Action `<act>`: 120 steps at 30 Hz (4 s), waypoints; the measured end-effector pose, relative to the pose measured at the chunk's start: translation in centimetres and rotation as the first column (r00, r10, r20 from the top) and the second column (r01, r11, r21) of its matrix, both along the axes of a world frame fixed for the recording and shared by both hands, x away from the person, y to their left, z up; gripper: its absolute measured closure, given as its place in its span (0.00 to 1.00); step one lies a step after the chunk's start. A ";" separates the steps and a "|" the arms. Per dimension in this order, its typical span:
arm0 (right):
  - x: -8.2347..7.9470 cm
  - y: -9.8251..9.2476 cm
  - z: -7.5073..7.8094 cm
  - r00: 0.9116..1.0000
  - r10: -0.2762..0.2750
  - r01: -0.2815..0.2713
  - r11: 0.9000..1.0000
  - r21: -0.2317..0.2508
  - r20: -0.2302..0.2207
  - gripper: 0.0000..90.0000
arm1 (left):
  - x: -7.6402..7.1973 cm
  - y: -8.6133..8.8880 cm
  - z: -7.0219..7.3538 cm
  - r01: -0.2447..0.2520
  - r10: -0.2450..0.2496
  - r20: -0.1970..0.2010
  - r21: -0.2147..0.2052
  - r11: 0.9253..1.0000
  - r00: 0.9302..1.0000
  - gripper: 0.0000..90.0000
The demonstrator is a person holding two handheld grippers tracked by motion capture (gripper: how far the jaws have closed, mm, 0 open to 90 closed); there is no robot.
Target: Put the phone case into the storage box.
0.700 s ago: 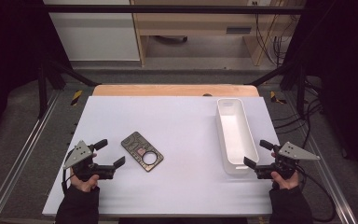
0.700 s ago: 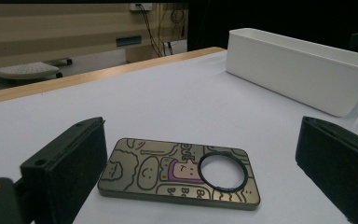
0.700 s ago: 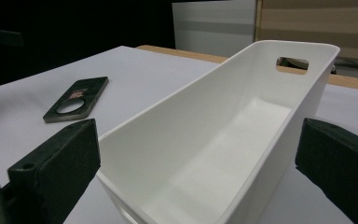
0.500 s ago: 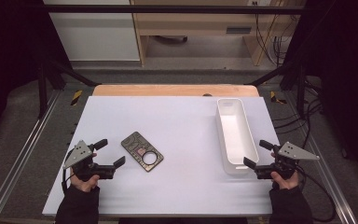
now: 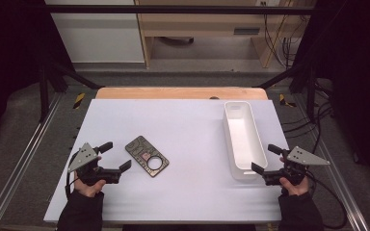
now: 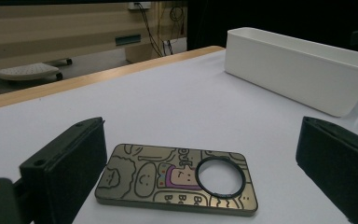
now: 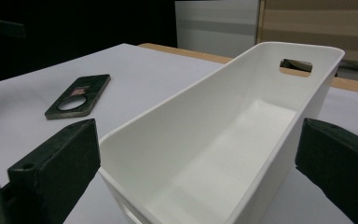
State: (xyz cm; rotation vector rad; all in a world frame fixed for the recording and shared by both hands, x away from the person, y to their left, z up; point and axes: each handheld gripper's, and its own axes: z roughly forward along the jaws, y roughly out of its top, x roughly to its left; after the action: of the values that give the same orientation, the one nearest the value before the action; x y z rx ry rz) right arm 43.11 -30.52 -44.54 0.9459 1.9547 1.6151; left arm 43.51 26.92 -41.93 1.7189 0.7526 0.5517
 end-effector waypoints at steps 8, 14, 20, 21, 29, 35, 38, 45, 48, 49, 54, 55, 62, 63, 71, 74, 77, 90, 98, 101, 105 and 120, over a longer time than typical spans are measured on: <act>-0.1 0.0 0.1 1.000 0.001 -0.001 1.000 0.000 0.003 0.00 | 0.3 -0.7 0.3 -0.003 0.003 -0.006 0.012 1.000 1.000 0.01; 0.0 0.1 0.0 1.000 0.002 -0.002 1.000 -0.006 0.003 0.00 | 0.4 -1.0 0.3 0.000 0.000 -0.014 0.024 1.000 1.000 0.02; -0.1 0.1 0.1 1.000 0.002 -0.002 1.000 -0.001 0.004 0.00 | 0.8 -1.7 0.8 0.008 -0.007 -0.019 0.036 0.999 1.000 0.02; -0.1 0.0 0.1 1.000 0.002 -0.002 1.000 -0.001 0.005 0.00 | 0.9 -1.8 0.9 0.007 -0.006 -0.021 0.040 0.999 1.000 0.01; 0.0 0.1 0.1 1.000 0.002 -0.002 1.000 -0.004 0.003 0.00 | 1.4 -2.6 1.3 0.015 -0.014 -0.022 0.051 0.999 1.000 0.02; 0.0 0.1 0.1 1.000 0.004 -0.004 1.000 -0.005 0.004 0.00 | 2.4 -3.5 1.5 0.016 -0.014 -0.034 0.068 0.998 0.999 0.02; 0.0 0.1 0.0 1.000 0.003 -0.003 1.000 -0.007 0.004 0.00 | 2.9 -3.8 1.6 0.016 -0.013 -0.041 0.066 0.998 0.999 0.02; 0.0 0.1 0.1 1.000 0.002 -0.002 1.000 -0.006 0.005 0.00 | 3.9 -4.4 1.7 0.017 -0.013 -0.049 0.080 0.997 0.999 0.02; 0.0 0.2 0.0 1.000 0.004 -0.004 1.000 -0.009 0.004 0.00 | 4.3 -4.6 1.8 0.017 -0.012 -0.054 0.082 0.997 0.998 0.02; 0.0 0.2 0.0 1.000 0.004 -0.004 1.000 -0.009 0.005 0.00 | 4.4 -4.6 1.8 0.016 -0.012 -0.055 0.080 0.997 0.998 0.02; 0.0 0.2 0.0 1.000 0.003 -0.003 1.000 -0.010 0.005 0.00 | 4.9 -4.9 1.7 0.015 -0.008 -0.067 0.092 0.996 0.998 0.02; 0.0 0.2 0.0 1.000 0.003 -0.003 1.000 -0.010 0.005 0.00 | 5.1 -5.0 1.6 0.015 -0.008 -0.068 0.096 0.995 0.998 0.02; 0.0 0.2 0.0 1.000 0.004 -0.004 1.000 -0.011 0.006 0.00 | 6.1 -5.9 1.7 0.007 0.005 -0.088 0.136 0.991 0.996 0.04; 0.0 0.2 0.0 1.000 0.004 -0.004 1.000 -0.011 0.006 0.00 | 6.1 -5.9 1.7 0.007 0.005 -0.088 0.136 0.991 0.996 0.04; 0.0 0.2 0.0 1.000 0.004 -0.004 1.000 -0.009 0.008 0.00 | 7.6 -6.4 0.8 -0.014 0.036 -0.124 0.178 0.984 0.992 0.06; 0.0 0.2 0.0 1.000 0.004 -0.004 1.000 -0.010 0.007 0.00 | 8.3 -6.4 0.3 -0.028 0.055 -0.140 0.187 0.982 0.989 0.07; 0.0 0.2 0.0 1.000 0.004 -0.004 1.000 -0.011 0.007 0.00 | 8.8 -6.5 0.0 -0.030 0.061 -0.157 0.196 0.980 0.986 0.08; -0.1 0.2 0.1 1.000 0.005 -0.005 1.000 -0.005 0.011 0.00 | 10.9 -7.2 -0.6 -0.063 0.113 -0.186 0.255 0.965 0.976 0.25; -0.1 0.2 0.0 1.000 0.006 -0.005 1.000 -0.008 0.010 0.00 | 12.1 -7.1 -1.2 -0.094 0.156 -0.207 0.281 0.955 0.966 0.46; -0.1 0.2 0.0 1.000 0.006 -0.006 1.000 -0.007 0.010 0.00 | 12.4 -7.3 -1.3 -0.099 0.167 -0.213 0.297 0.950 0.963 0.53; -0.1 0.1 0.0 1.000 0.006 -0.006 1.000 -0.006 0.010 0.00 | 12.8 -7.5 -1.6 -0.111 0.184 -0.217 0.309 0.945 0.959 0.64; 0.0 0.1 0.0 1.000 0.007 -0.007 1.000 -0.006 0.009 0.00 | 14.0 -8.0 -3.0 -0.109 0.208 -0.248 0.359 0.927 0.946 0.95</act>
State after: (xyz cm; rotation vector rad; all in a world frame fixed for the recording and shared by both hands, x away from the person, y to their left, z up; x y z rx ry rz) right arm 43.08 -30.39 -44.52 0.9281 1.9581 1.6139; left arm 57.52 18.93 -44.93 2.1005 1.0566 0.5811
